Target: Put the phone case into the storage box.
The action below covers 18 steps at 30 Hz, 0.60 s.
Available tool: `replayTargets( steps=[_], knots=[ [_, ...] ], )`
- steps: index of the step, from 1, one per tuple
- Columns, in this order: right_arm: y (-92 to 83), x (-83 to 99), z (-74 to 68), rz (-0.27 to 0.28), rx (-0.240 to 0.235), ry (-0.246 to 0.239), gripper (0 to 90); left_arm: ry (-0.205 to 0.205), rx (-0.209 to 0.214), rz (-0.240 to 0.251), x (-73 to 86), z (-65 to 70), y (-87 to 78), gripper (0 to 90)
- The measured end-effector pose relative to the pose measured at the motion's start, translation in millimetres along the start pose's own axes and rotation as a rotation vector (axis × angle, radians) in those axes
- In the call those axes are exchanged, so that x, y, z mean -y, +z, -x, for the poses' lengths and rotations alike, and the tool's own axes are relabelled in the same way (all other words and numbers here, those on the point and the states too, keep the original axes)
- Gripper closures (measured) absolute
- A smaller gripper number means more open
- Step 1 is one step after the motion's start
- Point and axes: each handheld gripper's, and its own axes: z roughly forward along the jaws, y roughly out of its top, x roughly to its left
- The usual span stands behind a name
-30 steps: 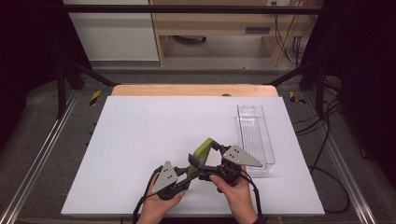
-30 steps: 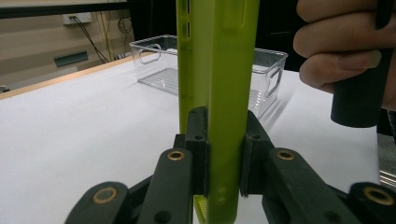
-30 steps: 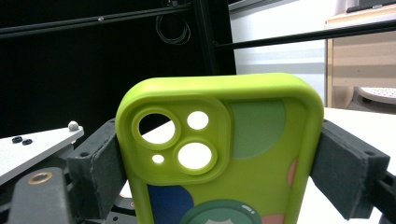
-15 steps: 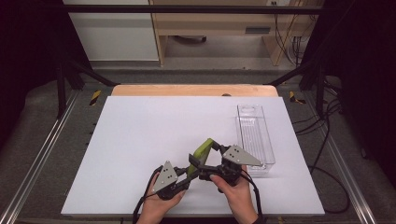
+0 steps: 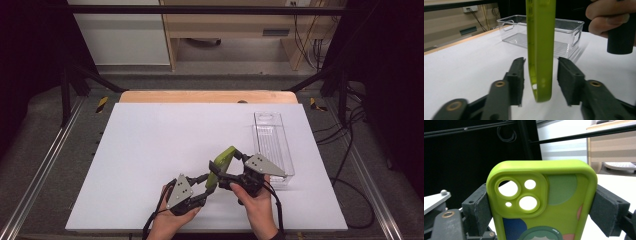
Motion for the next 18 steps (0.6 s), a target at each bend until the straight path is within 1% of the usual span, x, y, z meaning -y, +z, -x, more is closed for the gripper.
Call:
replayTargets(
  steps=[2, 3, 7, 8, 11, 14, 18],
  knots=[
    [-1.7, -0.8, 3.2, 0.004, 0.009, 0.007, 16.1, -0.006, -0.013, -0.005, 0.6, -1.6, -0.1, 47.6],
    [-2.6, -1.2, 4.8, 0.006, 0.018, 0.005, 16.1, -0.015, -0.017, -0.008, 0.9, -2.8, -0.1, 44.3],
    [-5.7, -3.4, 10.9, 0.013, 0.046, 0.01, 16.1, -0.044, -0.022, -0.017, 2.4, -8.0, -1.7, 31.5],
    [-6.0, -3.7, 12.5, 0.013, 0.057, 0.01, 16.1, -0.045, -0.023, -0.019, 2.6, -8.8, -2.3, 27.6],
    [-5.6, -3.8, 14.1, 0.003, 0.078, 0.002, 16.2, -0.063, -0.034, -0.009, 3.0, -15.4, -7.5, 22.6],
    [-5.3, -4.3, 15.1, -0.002, 0.088, -0.008, 16.2, -0.078, -0.045, 0.006, 2.7, -22.1, -13.1, 18.7],
    [-5.1, -6.7, 15.5, -0.011, 0.094, -0.023, 16.2, -0.098, -0.064, 0.025, 3.3, -30.0, -19.8, 16.2]
  ],
)
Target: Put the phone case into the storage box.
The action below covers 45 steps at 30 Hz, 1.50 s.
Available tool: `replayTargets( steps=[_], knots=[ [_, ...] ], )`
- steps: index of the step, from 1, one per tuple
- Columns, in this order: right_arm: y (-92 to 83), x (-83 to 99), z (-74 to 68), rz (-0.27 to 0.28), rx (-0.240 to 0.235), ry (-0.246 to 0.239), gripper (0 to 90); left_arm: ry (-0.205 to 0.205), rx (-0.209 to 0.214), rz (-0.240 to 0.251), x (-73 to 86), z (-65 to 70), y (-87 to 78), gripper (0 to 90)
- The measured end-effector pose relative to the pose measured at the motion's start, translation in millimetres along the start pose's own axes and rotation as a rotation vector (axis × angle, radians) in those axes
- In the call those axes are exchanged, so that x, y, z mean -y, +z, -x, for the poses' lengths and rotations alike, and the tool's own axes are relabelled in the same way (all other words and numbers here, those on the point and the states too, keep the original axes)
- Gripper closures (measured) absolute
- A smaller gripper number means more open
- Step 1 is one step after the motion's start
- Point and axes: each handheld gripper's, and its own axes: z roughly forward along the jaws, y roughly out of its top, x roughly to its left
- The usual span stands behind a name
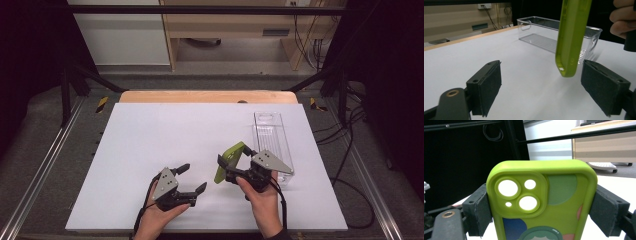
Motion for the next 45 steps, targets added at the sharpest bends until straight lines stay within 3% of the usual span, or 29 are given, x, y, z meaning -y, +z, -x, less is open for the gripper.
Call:
replayTargets(
  steps=[11, 21, 34, 38, 45],
  knots=[
    [9.2, -23.0, 7.4, -0.017, 0.019, -0.045, 16.2, -0.024, -0.056, 0.035, 0.9, -19.2, -12.0, 11.1],
    [25.8, -57.0, 28.4, -0.081, 0.069, -0.028, 16.2, -0.069, -0.108, 0.061, 3.2, -39.6, -21.2, 5.4],
    [38.3, -111.8, 56.7, -0.087, 0.175, -0.077, 16.2, -0.086, -0.121, 0.05, 6.3, -45.9, -21.3, 4.9],
    [44.1, -122.1, 67.9, -0.094, 0.226, -0.102, 16.3, -0.096, -0.127, 0.057, 6.5, -47.6, -22.6, 4.5],
    [56.4, -133.4, 95.5, -0.094, 0.312, -0.082, 16.3, -0.107, -0.128, 0.059, 7.0, -49.3, -22.2, 3.7]
  ],
)
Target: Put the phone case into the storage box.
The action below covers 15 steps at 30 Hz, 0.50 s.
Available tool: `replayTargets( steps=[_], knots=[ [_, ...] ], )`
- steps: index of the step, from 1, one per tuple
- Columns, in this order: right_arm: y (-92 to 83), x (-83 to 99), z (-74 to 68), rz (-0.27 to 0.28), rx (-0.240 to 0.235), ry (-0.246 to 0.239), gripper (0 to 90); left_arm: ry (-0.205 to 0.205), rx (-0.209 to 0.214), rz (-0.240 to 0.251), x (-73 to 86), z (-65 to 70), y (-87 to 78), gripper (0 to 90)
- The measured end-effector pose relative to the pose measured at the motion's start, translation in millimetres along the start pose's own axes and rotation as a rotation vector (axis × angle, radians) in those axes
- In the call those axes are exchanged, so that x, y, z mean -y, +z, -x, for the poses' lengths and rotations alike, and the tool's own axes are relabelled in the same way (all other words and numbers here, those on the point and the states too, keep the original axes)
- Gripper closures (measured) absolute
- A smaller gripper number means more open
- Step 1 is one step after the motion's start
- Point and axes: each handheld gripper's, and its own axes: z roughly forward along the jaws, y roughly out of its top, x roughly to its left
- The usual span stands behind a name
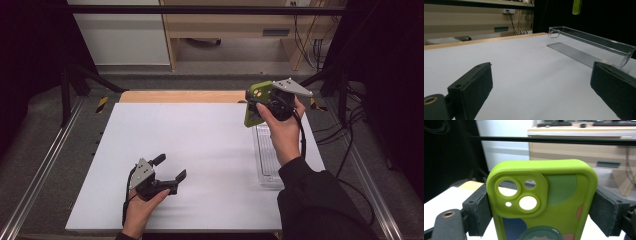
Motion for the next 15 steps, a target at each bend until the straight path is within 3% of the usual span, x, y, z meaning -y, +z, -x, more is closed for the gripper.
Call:
replayTargets(
  steps=[9, 15],
  knots=[
    [16.4, -5.6, 35.1, 0.007, 0.134, 0.011, 16.3, -0.005, -0.004, 0.0, 0.0, -3.6, -0.8, 3.7],
    [22.3, -0.6, 54.0, -0.006, 0.186, 0.022, 16.3, -0.003, -0.007, -0.001, 0.1, -3.3, -0.6, 3.7]
  ],
)
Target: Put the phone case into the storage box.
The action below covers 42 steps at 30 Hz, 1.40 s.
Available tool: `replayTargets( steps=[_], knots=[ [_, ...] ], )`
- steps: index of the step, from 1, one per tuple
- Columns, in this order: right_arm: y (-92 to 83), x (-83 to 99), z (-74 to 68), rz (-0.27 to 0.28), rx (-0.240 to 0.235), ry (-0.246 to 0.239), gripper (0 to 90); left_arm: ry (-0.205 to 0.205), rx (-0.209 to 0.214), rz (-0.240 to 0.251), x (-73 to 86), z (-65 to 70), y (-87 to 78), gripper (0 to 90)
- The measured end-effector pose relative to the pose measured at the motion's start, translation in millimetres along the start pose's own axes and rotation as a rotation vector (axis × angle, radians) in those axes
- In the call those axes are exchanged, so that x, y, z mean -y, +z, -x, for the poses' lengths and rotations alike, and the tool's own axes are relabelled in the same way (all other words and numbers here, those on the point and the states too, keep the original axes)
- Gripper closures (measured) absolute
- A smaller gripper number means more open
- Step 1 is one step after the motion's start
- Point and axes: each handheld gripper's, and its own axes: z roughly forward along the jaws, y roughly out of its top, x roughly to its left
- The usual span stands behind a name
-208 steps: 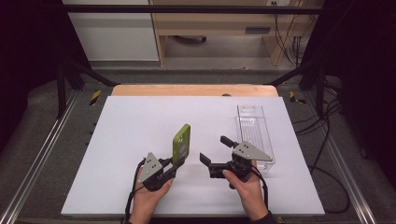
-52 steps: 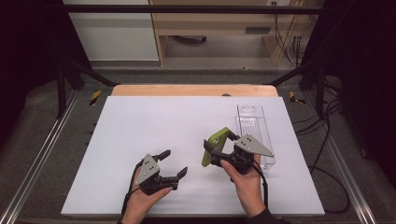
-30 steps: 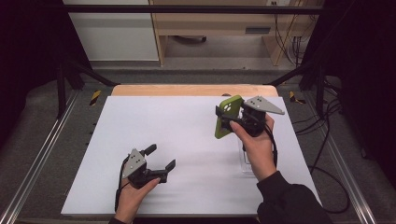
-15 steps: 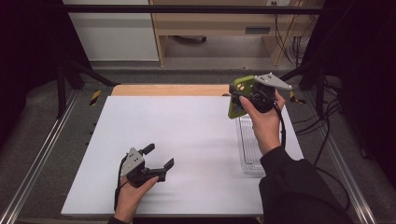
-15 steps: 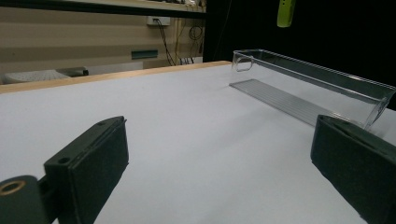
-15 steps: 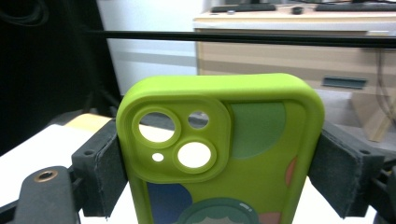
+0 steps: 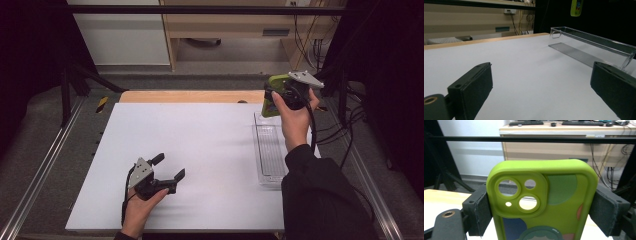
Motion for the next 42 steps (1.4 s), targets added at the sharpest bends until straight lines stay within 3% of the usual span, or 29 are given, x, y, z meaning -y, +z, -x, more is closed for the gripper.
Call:
replayTargets(
  steps=[9, 19, 28, 42],
  knots=[
    [10.4, 10.6, 10.8, -0.01, 0.057, 0.01, 16.3, 0.005, -0.002, -0.004, 0.1, 0.2, 0.1, 3.7],
    [27.8, 25.3, 7.0, -0.028, 0.078, 0.003, 16.2, 0.005, 0.006, -0.008, 0.5, 1.0, 0.9, 3.7],
    [44.2, 44.9, 7.3, -0.043, 0.079, 0.069, 16.2, 0.005, 0.012, -0.012, 0.7, 1.9, 1.3, 3.7],
    [63.6, 70.4, 4.9, -0.073, 0.124, 0.084, 16.2, 0.004, 0.017, -0.013, 0.8, 2.7, 1.7, 3.8]
  ],
)
